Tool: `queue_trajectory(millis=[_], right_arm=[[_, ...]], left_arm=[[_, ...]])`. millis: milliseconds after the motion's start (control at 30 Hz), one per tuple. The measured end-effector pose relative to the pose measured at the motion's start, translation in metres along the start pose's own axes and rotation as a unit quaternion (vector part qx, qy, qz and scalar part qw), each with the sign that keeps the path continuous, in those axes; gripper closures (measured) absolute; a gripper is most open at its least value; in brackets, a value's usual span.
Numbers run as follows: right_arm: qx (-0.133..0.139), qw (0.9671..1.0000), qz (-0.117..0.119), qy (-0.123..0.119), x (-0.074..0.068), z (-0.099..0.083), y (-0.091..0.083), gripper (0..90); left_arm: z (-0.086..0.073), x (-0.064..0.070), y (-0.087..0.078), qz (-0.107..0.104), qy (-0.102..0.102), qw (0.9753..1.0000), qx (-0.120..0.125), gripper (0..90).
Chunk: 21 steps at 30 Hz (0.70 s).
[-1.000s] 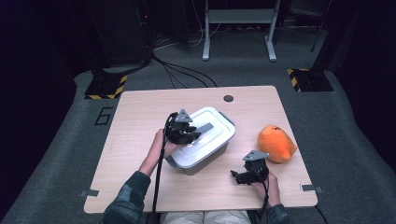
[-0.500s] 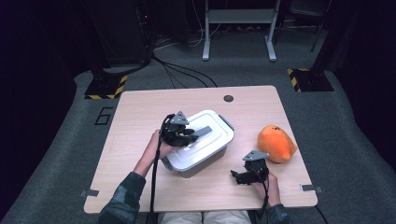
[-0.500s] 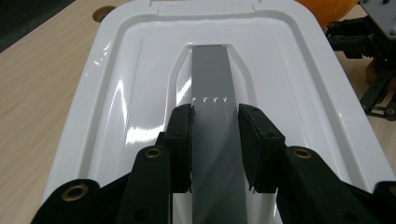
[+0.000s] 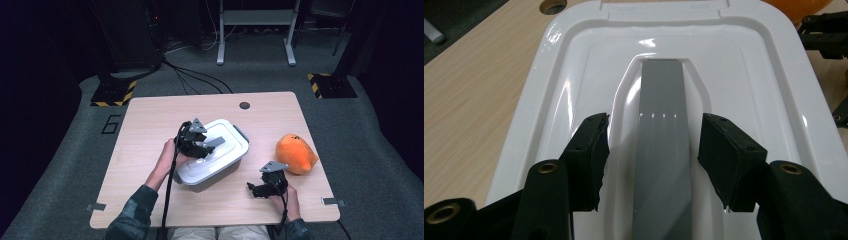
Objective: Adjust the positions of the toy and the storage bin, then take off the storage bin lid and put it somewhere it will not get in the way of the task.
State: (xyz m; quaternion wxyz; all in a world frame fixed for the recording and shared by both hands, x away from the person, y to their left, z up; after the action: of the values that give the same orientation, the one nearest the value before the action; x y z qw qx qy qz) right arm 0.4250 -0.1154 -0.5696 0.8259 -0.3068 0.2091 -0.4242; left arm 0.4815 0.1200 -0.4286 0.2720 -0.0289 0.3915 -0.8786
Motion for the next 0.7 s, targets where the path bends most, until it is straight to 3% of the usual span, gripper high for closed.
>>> queue_trajectory(millis=[200,267,400,700], right_arm=[[0.000,1.0000,0.001,-0.001,0.0001,0.0000,-0.0001,9.6],[-0.001,1.0000,0.001,0.000,0.0000,0.0000,-0.0001,9.6],[-0.001,1.0000,0.000,-0.001,0.0001,-0.0001,-0.0001,9.6],[0.000,1.0000,0.001,0.000,0.0000,0.0000,0.0000,9.7]], left_arm=[[0.0063,0.0035,0.0048,-0.005,0.005,1.0000,-0.001,50.6],[0.0075,0.0062,0.0060,-0.012,0.002,0.9999,0.002,59.1],[0.0064,0.0037,0.0057,-0.007,-0.002,1.0000,0.005,65.5],[0.0085,0.0069,0.0040,0.003,0.013,0.9999,0.000,66.6]])
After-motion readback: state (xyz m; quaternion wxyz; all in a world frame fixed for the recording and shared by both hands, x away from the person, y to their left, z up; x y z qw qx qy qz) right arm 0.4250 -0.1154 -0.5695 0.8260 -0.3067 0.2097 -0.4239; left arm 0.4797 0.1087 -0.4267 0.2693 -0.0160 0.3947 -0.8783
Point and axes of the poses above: each handheld gripper's, and its own axes: y roughly forward along the jaws, z roughly out of its top, x roughly to its right, the point moved 6 cm from there along y, roughly forward along the jaws, and after that the axes turned 7 degrees about y, right-handed, at the moved point
